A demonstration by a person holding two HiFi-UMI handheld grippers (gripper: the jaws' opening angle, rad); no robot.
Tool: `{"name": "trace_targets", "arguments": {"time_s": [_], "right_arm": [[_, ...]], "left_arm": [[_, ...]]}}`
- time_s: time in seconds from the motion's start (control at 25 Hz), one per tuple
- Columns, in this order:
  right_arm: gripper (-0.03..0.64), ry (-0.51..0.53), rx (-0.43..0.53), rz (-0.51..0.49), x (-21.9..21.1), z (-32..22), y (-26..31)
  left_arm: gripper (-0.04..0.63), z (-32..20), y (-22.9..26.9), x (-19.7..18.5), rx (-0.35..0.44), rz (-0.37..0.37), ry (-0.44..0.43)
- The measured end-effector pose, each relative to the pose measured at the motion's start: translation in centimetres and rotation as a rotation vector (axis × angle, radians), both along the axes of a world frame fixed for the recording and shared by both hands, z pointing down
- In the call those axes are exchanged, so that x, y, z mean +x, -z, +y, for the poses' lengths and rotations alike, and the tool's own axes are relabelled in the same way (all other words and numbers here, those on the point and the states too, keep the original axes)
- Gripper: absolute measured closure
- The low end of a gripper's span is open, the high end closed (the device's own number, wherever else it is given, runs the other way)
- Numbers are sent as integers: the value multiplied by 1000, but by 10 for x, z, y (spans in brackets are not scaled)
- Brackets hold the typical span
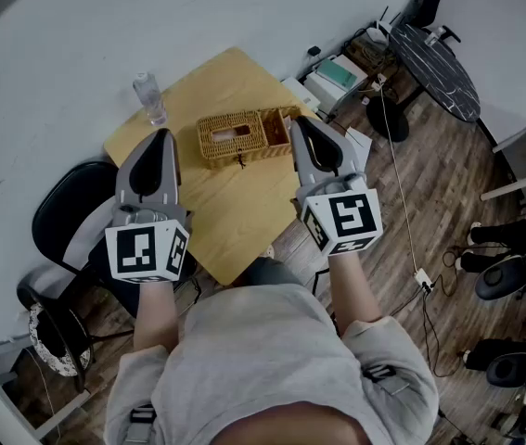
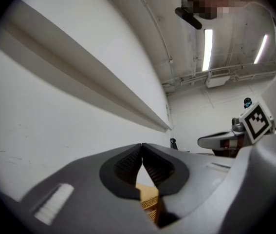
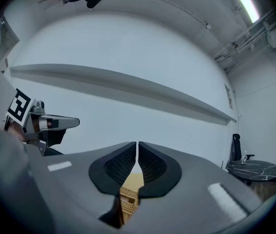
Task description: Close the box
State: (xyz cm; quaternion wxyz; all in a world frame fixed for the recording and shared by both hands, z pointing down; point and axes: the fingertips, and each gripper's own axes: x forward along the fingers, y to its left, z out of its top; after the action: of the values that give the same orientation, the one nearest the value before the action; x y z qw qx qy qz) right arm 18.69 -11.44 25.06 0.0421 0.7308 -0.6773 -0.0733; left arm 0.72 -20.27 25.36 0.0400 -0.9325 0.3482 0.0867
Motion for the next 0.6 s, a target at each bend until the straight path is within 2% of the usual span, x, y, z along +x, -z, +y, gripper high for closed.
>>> {"name": "trace_targets", "arguments": {"time_s": [0.6], "right_arm": [[600, -15, 9, 8, -6, 15, 0]], "left_arm": [[537, 13, -5, -6, -6, -8, -6]]}}
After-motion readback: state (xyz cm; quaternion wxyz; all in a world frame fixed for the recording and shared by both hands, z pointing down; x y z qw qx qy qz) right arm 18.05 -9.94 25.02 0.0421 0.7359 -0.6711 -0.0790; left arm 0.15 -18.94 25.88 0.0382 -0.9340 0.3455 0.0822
